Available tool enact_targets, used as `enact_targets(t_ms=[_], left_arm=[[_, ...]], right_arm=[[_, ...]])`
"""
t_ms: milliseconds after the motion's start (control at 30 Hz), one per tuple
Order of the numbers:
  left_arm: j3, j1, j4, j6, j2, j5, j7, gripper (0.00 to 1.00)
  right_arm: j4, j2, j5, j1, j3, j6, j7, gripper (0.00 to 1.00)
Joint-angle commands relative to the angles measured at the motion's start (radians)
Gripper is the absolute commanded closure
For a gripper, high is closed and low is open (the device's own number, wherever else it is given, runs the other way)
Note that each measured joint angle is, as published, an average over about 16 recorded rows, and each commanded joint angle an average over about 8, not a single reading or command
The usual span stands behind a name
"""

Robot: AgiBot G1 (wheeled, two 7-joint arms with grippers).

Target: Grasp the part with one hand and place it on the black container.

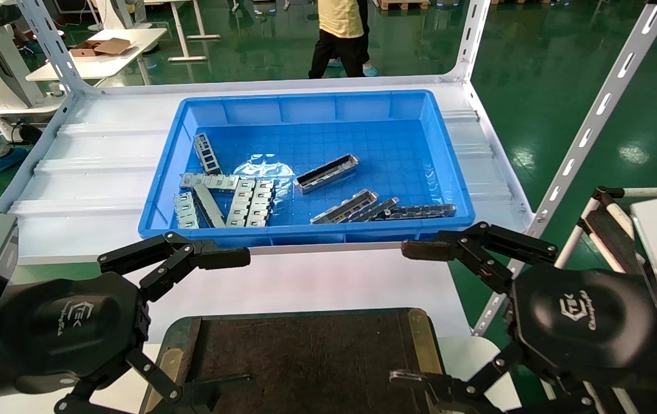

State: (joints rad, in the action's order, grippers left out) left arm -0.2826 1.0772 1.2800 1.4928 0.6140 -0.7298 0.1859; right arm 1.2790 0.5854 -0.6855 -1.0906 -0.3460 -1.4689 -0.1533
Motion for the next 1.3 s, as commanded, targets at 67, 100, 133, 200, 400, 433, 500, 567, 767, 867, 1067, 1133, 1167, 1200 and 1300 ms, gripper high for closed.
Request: enact_targets(t_ms=[67, 100, 133, 200, 400, 433, 500, 567, 767, 867, 1067, 1133, 1167, 1200, 1300], left_arm=[[0.0, 0.0, 0.0, 0.0, 0.0, 0.0, 0.0, 0.0], [0.0, 0.0, 0.0, 0.0, 0.0, 0.0, 0.0, 0.0], [0.0, 0.0, 0.0, 0.0, 0.0, 0.0, 0.0, 0.0], [0.0, 0.0, 0.0, 0.0, 0.0, 0.0, 0.0, 0.0], [0.001, 0.002, -0.003, -0.006, 0.003, -0.004, -0.005, 0.0], [0.001, 0.003, -0.004, -0.008, 0.004, -0.005, -0.006, 0.0], [0.001, 0.006, -0.005, -0.012, 0.007, -0.008, -0.008, 0.0], [0.0, 0.01, -0.006, -0.018, 0.01, -0.012, -0.01, 0.0], [-0.006, 0.03, -0.012, -0.056, 0.029, -0.049, -0.02, 0.0], [-0.014, 0.048, -0.018, -0.088, 0.047, -0.08, -0.025, 0.0], [-0.036, 0.093, -0.047, -0.159, 0.097, -0.147, -0.025, 0.0], [-0.044, 0.109, -0.059, -0.181, 0.114, -0.17, -0.024, 0.0], [-0.049, 0.117, -0.066, -0.19, 0.122, -0.181, -0.023, 0.0], [-0.055, 0.126, -0.074, -0.2, 0.131, -0.192, -0.021, 0.0], [-0.073, 0.157, -0.104, -0.227, 0.163, -0.229, -0.016, 0.0]], right_arm=[[0.0, 0.0, 0.0, 0.0, 0.0, 0.0, 0.0, 0.0], [0.0, 0.0, 0.0, 0.0, 0.0, 0.0, 0.0, 0.0], [0.0, 0.0, 0.0, 0.0, 0.0, 0.0, 0.0, 0.0], [0.0, 0.0, 0.0, 0.0, 0.0, 0.0, 0.0, 0.0], [0.0, 0.0, 0.0, 0.0, 0.0, 0.0, 0.0, 0.0], [0.0, 0.0, 0.0, 0.0, 0.0, 0.0, 0.0, 0.0], [-0.001, 0.0, 0.0, 0.0, 0.0, 0.0, 0.0, 0.0], [-0.001, 0.0, 0.0, 0.0, 0.0, 0.0, 0.0, 0.0], [-0.001, 0.0, 0.0, 0.0, 0.0, 0.0, 0.0, 0.0], [-0.001, 0.0, 0.0, 0.0, -0.001, 0.0, 0.0, 0.0], [-0.001, 0.0, 0.0, -0.001, -0.001, 0.0, 0.0, 0.0], [-0.001, 0.0, 0.0, -0.001, -0.001, 0.0, 0.0, 0.0], [-0.001, 0.0, 0.0, -0.001, -0.001, 0.0, 0.001, 0.0], [-0.001, 0.0, 0.0, -0.001, -0.001, 0.0, 0.001, 0.0], [-0.001, 0.0, 0.0, -0.001, -0.001, 0.0, 0.001, 0.0]])
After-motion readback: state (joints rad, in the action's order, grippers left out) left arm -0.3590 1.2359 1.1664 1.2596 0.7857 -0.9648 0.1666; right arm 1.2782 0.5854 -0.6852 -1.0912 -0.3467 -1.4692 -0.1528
